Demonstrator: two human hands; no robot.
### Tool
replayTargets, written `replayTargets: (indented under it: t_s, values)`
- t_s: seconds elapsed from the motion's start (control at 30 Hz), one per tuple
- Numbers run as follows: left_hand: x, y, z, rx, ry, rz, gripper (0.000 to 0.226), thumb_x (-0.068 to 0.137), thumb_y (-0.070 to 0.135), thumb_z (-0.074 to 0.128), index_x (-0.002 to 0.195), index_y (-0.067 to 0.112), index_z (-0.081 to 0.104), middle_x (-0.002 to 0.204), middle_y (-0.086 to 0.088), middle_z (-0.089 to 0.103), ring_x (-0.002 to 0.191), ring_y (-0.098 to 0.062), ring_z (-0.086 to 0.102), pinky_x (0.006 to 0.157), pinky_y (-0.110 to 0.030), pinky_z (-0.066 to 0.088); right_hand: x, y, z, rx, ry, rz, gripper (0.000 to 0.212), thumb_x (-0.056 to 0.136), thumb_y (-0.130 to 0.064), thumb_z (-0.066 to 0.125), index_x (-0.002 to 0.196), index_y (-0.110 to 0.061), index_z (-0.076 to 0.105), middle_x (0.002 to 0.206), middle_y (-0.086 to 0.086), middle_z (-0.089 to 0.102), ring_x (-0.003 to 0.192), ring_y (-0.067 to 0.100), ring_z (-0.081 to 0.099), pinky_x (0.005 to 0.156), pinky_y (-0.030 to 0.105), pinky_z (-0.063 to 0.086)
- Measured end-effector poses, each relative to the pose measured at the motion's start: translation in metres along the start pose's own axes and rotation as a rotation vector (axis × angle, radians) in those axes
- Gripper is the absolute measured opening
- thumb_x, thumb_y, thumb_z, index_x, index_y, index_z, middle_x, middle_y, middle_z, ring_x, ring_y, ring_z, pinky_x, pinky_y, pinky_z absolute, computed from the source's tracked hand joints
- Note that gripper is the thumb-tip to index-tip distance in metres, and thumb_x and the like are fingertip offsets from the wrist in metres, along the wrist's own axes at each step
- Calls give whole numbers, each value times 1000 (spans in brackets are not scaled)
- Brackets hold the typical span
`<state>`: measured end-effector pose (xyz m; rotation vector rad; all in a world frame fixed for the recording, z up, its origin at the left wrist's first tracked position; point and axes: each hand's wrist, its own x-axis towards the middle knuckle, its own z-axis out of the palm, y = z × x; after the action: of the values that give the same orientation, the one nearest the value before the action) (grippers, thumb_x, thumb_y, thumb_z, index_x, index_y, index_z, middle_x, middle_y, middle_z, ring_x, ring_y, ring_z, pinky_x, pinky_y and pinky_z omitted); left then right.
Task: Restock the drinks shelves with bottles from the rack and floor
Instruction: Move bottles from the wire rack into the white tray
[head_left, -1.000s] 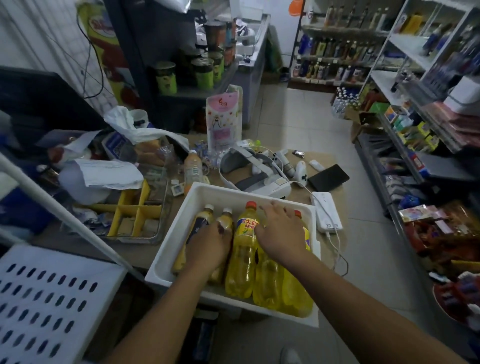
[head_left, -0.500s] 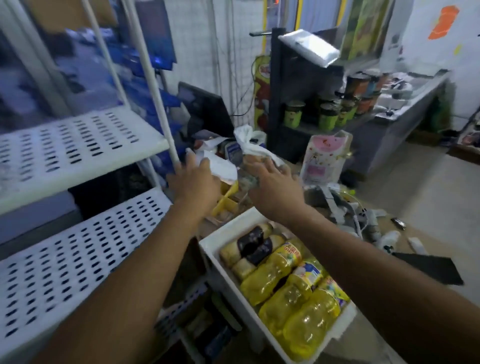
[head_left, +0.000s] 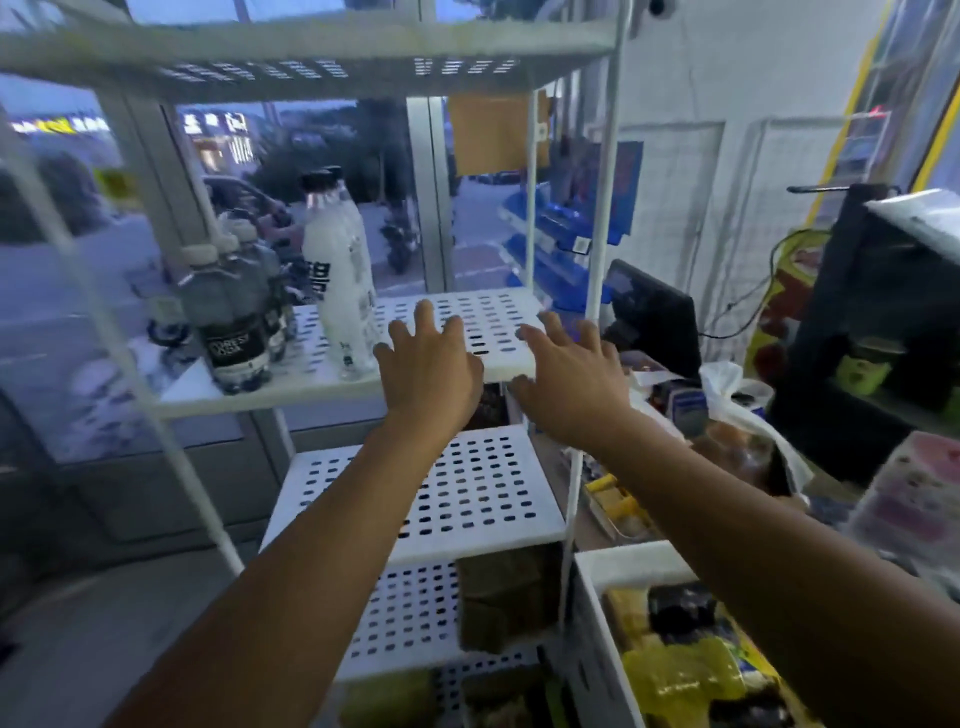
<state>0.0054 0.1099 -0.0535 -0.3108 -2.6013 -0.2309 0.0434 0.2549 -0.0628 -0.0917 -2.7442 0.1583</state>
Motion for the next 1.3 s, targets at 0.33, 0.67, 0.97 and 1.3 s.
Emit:
replayTargets:
  t_s: [0.33, 0.67, 0.97, 1.3]
  values:
    - [40, -78, -5, -198, 351, -212, 73, 85, 23, 65, 148, 21, 29, 152, -15, 27, 132, -39, 33, 102, -49, 37, 61, -74, 19, 81, -35, -116, 59, 96, -40, 48, 150, -28, 29, 164, 0, 17, 150, 34, 11, 117, 51, 20]
    - [73, -132, 31, -864, 266, -379, 69, 79, 47, 73, 135, 33, 35, 115, 16, 57, 102, -16, 61, 77, -32, 48, 132, -116, 43, 442, -31, 8, 54, 95, -34, 53, 145, -30, 33, 143, 4, 51, 118, 28, 54, 95, 45, 47]
    - [53, -151, 18, -1016, 410, -289, 73, 77, 43, 77, 138, 30, 40, 128, 13, 56, 113, -7, 56, 86, -27, 52, 185, -164, 74, 868, -236, -131, 103, 89, -39, 71, 155, -22, -5, 140, -1, 47, 111, 17, 56, 90, 28, 41]
    - [38, -161, 12, -1094, 388, -219, 77, 78, 36, 79, 142, 25, 37, 131, 5, 54, 116, -8, 55, 82, -13, 53, 189, -192, 87, 1072, 60, 58, 52, 75, -47, 73, 117, -34, 45, 85, -32, 49, 73, -15, 53, 56, 6, 35]
